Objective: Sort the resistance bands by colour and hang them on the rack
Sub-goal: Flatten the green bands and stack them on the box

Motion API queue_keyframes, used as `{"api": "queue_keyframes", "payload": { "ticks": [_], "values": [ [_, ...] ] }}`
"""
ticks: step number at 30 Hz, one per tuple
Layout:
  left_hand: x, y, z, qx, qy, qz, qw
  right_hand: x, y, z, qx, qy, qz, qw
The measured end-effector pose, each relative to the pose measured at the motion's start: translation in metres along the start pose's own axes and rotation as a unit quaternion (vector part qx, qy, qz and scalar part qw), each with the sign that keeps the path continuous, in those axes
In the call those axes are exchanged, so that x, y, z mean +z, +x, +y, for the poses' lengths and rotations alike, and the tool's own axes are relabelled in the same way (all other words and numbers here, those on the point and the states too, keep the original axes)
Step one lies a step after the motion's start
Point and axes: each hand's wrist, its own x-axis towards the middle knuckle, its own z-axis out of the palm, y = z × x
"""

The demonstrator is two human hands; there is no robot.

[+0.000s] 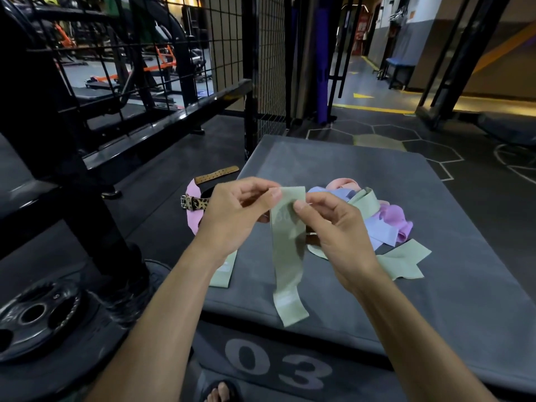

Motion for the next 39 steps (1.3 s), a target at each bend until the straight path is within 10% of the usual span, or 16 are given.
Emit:
{"api": "queue_keyframes", "payload": {
  "ticks": [8, 14, 19, 39],
  "values": [
    [-0.012, -0.002, -0.005, 0.017, 0.003, -0.043, 0.999, 0.008, 0.018, -0.007, -0.138, -0.085, 0.027, 0.986],
    [-0.029, -0.01, -0.033, -0.084, 0.07, -0.236, 0.966, 0.029, 0.034, -0.037, -0.184, -0.07, 0.039, 0.98],
    [-0.052, -0.013, -0.069, -0.156, 0.127, -0.222, 0.954, 0.047, 0.066, -0.063, -0.198, -0.092, 0.051, 0.975],
    [-0.104, -0.016, -0.112, -0.364, 0.182, -0.113, 0.907, 0.073, 0.218, 0.122, 0.087, -0.19, 0.072, 0.975]
  ]
}}
